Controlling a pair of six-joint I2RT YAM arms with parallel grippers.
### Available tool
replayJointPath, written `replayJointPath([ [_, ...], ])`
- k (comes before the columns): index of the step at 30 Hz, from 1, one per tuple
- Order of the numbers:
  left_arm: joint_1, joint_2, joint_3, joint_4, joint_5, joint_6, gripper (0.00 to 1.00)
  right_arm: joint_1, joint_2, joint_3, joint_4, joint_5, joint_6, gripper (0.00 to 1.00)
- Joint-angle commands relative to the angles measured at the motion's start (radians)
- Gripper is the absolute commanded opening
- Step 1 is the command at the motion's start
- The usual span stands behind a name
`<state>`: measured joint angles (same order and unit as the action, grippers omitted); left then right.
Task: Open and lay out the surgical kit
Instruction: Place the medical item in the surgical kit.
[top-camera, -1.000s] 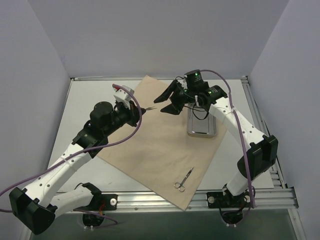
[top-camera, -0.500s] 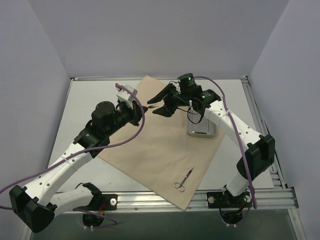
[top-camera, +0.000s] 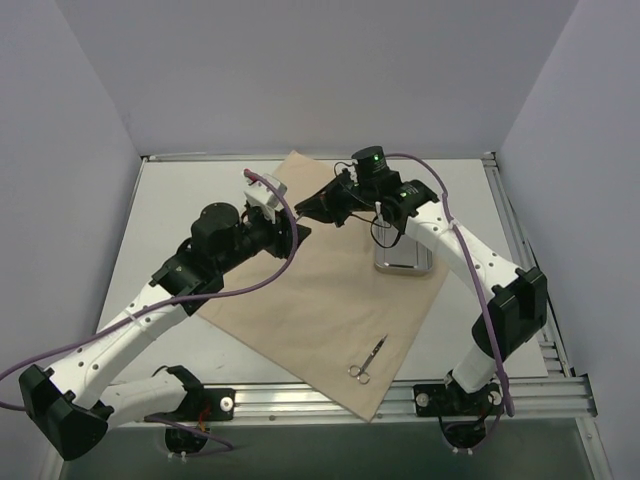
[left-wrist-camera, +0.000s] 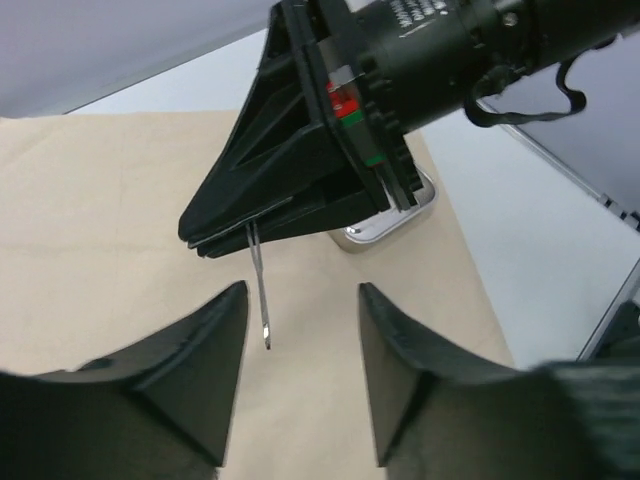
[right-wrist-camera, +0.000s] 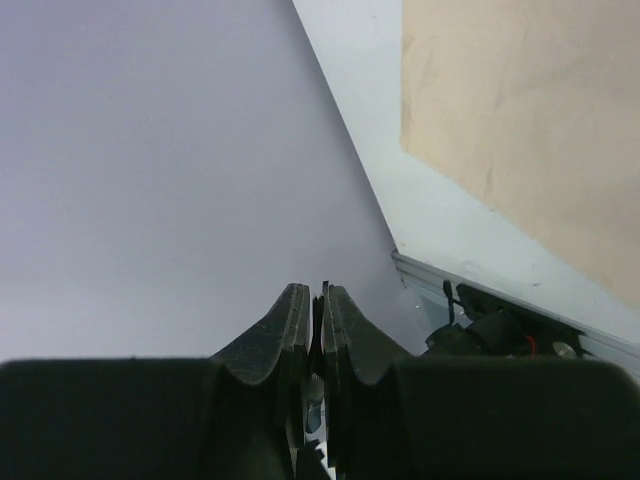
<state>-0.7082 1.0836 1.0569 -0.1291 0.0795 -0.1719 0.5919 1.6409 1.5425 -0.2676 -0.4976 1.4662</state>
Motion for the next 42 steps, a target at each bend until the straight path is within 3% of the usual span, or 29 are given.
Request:
replayJointPath([
  [1, -0.011, 0.006, 0.104, -0.093, 0.081, -0.017, 0.62, 0.003, 0.017, 0.047, -0.042, 0.065, -0.091, 0.00],
  [3, -0.010, -0.001, 0.121, -0.153, 0.130, -0.020, 0.73, 0.002, 0.025, 0.086, -0.105, 0.102, -0.145, 0.00],
  [7, -0.005, -0.054, 0.107, -0.201, 0.137, -0.040, 0.79, 0.014, 0.045, 0.166, -0.220, 0.171, -0.286, 0.00],
  [11, 0.030, -0.034, 0.149, -0.285, 0.164, -0.083, 0.73, 0.016, 0.037, 0.231, -0.297, 0.246, -0.375, 0.00],
  [14, 0.076, 0.044, 0.227, -0.360, 0.242, -0.139, 0.59, 0.025, 0.049, 0.297, -0.335, 0.275, -0.443, 0.00],
  [17, 0.082, 0.093, 0.284, -0.379, 0.308, -0.166, 0.52, 0.036, 0.053, 0.317, -0.346, 0.283, -0.481, 0.00],
  [26, 0.144, 0.186, 0.376, -0.417, 0.387, -0.253, 0.47, 0.062, 0.050, 0.349, -0.386, 0.324, -0.549, 0.00],
  [42, 0.141, 0.299, 0.463, -0.460, 0.373, -0.222, 0.43, 0.080, 0.057, 0.367, -0.389, 0.329, -0.550, 0.00],
])
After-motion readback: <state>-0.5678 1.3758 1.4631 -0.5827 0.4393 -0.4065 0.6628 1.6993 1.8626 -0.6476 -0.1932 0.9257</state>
